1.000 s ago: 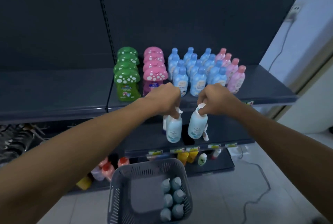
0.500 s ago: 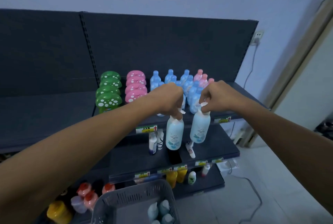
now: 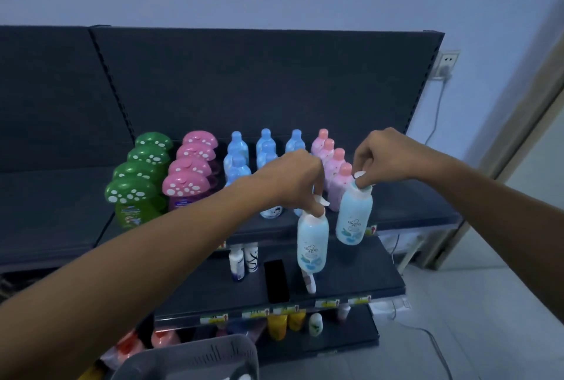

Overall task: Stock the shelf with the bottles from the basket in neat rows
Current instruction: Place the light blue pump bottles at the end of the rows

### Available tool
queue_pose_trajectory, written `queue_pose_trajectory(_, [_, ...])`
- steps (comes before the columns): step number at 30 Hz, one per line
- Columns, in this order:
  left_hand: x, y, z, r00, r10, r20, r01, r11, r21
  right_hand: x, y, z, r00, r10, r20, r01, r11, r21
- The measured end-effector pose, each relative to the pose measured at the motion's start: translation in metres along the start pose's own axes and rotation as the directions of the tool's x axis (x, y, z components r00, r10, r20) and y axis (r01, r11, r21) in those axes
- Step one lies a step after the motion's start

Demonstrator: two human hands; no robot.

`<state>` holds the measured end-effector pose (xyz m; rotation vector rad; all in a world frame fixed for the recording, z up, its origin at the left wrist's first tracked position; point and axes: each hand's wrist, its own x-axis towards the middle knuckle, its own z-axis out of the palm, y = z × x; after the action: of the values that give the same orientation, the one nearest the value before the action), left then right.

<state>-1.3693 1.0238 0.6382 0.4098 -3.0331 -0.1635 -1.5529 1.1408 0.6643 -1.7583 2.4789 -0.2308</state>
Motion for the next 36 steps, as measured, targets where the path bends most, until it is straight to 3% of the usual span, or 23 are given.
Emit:
queue_pose_trajectory(6, [0.062, 0.027, 0.0, 0.998, 0.032, -0.057, -0.029, 0.998, 0.048, 0.038, 0.069, -0.019, 0.993, -0.092, 0.07, 0.094, 0.995, -0.033])
queue_pose_trajectory(13, [0.122, 0.047, 0.002, 0.998, -0.047, -0.051, 0.049, 0.998, 0.05, 0.085, 0.124, -0.026, 0.981, -0.128, 0.148, 0.133, 0.991, -0.024])
queue_pose_trajectory(20, [0.171, 0.06, 0.004, 0.996, -0.082, -0.031, 0.085, 0.988, 0.13, 0.129, 0.153, -0.027, 0.975, -0.174, 0.14, 0.174, 0.985, 0.015])
queue_pose_trajectory(36, [0.258, 0.017, 0.021, 0.948, -0.308, -0.085, 0.308, 0.951, -0.012, 0.223, 0.19, -0.012, 0.979, -0.2, 0.043, 0.196, 0.977, 0.078])
